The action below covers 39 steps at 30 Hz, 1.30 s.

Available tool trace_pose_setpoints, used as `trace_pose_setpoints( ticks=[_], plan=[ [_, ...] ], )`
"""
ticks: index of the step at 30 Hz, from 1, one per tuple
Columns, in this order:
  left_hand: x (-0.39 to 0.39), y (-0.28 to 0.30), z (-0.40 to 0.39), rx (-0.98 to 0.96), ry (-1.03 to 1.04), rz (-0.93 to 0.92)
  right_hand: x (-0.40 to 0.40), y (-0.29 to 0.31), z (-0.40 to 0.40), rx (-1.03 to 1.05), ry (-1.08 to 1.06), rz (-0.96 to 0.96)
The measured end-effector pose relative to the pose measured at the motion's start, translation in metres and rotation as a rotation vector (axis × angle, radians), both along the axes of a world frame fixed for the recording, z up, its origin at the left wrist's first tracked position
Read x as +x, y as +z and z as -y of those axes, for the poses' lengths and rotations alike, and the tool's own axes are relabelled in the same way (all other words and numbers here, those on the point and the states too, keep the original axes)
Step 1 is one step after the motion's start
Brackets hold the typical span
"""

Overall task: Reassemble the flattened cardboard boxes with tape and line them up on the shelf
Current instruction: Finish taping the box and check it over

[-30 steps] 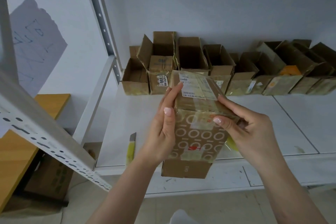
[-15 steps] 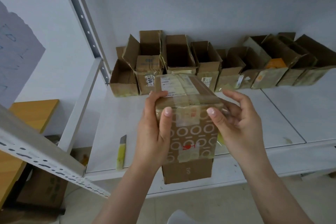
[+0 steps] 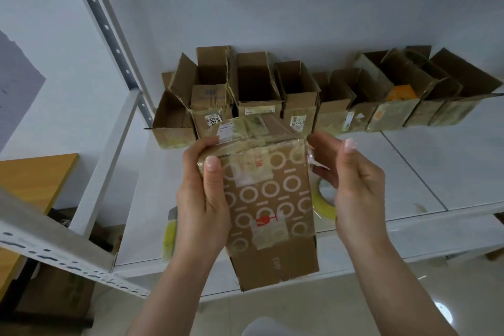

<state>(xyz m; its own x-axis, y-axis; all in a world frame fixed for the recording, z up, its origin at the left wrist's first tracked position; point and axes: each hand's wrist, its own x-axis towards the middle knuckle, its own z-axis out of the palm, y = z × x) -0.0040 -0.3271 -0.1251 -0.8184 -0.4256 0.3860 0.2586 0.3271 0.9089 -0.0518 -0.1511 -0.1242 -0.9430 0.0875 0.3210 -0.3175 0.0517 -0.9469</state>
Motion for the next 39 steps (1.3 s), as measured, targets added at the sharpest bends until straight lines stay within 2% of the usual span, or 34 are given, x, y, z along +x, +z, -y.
trace_pose_setpoints(
  ticks=[3, 5, 8, 12, 18, 21, 26, 32, 35, 39],
  plan=[
    [0.003, 0.004, -0.004, 0.016, -0.034, 0.003, -0.004, 0.005, 0.002, 0.158, 0.171, 0.024],
    [0.005, 0.005, -0.008, 0.034, -0.050, -0.009, 0.000, 0.010, 0.009, 0.214, 0.246, -0.038],
    [0.008, 0.006, -0.011, 0.026, -0.058, -0.037, 0.001, 0.007, 0.013, 0.309, 0.184, -0.213],
    [0.010, 0.005, -0.011, -0.030, -0.089, -0.069, 0.003, 0.005, 0.018, 0.396, 0.038, -0.286],
    [0.007, -0.006, -0.004, -0.063, -0.183, -0.061, 0.002, -0.009, 0.013, 0.284, 0.138, -0.308],
    [0.007, -0.015, -0.002, -0.001, -0.261, -0.008, 0.003, -0.024, 0.013, 0.308, 0.100, -0.296],
    [0.008, -0.033, 0.000, -0.054, -0.283, 0.034, 0.007, -0.047, 0.014, 0.305, 0.071, -0.260],
    [0.010, -0.034, 0.016, -0.036, -0.387, 0.096, 0.011, -0.056, 0.006, 0.201, 0.172, -0.236],
    [0.011, -0.024, 0.014, -0.105, -0.330, 0.160, 0.012, -0.054, 0.007, 0.209, 0.183, -0.217],
    [0.010, -0.003, 0.000, -0.464, -0.017, 0.333, 0.016, -0.054, 0.003, -0.017, 0.227, -0.039]
  ],
)
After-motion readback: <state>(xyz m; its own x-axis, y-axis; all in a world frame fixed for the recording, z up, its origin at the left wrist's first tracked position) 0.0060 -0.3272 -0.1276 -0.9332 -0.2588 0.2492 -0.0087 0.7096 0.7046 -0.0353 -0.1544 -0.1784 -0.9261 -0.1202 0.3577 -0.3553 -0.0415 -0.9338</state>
